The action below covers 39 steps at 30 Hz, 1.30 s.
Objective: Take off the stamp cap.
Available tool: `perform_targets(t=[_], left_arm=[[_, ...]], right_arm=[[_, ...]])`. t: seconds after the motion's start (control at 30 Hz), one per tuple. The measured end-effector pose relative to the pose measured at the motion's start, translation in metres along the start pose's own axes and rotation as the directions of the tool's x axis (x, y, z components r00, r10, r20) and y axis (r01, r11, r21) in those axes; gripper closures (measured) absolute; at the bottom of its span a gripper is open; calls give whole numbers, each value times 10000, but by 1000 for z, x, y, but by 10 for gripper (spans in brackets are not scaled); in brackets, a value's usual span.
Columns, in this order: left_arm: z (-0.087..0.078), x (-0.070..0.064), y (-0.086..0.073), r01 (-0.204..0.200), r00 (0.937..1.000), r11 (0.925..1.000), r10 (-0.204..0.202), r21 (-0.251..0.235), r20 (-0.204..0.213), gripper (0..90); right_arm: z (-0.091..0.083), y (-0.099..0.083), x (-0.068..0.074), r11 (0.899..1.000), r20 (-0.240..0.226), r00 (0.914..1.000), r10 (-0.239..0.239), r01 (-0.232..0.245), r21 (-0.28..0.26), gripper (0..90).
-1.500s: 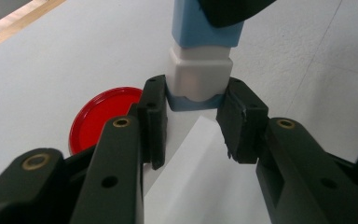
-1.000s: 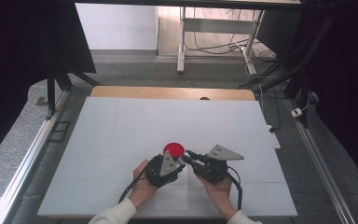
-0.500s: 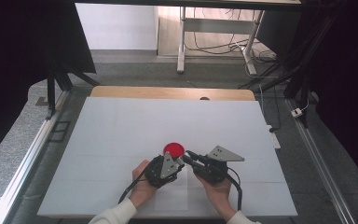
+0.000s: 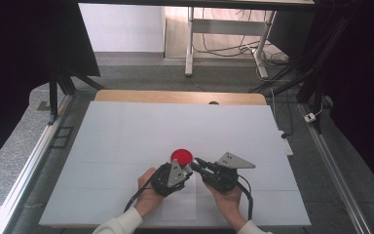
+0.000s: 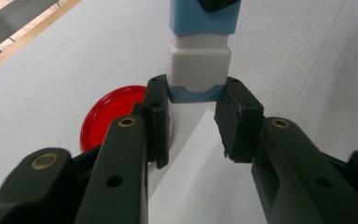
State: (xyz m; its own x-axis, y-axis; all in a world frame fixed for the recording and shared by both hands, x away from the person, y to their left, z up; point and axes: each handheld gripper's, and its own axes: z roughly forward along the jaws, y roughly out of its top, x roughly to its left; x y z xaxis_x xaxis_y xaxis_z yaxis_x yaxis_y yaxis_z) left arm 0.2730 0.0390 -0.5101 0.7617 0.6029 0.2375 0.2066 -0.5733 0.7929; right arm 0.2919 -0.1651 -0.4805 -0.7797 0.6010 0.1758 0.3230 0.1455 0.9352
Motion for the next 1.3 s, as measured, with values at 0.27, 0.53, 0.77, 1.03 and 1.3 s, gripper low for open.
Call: perform_targets(t=[0.27,0.53,0.77,1.03,1.3], left_arm=[[1,0,-2,193,9998,9998,-193,-32,86,661],[2,-1,-2,-27,10000,10000,27,44,69,663],[3,-1,-3,-199,9998,9997,198,108,59,663],[1,2,-4,176,9996,9998,-174,-93,226,662],[2,3,-5,527,9978,9985,-520,-170,411,661]], right_arm=[[0,-2,2,10000,87,10000,-2,2,-18,751],[1,-1,1,9999,61,10000,-1,0,132,752],[2,-1,0,9997,43,10000,8,-9,238,752],[0,-1,1,10000,74,10000,32,-32,91,752],[0,-1,2,9999,117,9999,11,-12,103,752]])
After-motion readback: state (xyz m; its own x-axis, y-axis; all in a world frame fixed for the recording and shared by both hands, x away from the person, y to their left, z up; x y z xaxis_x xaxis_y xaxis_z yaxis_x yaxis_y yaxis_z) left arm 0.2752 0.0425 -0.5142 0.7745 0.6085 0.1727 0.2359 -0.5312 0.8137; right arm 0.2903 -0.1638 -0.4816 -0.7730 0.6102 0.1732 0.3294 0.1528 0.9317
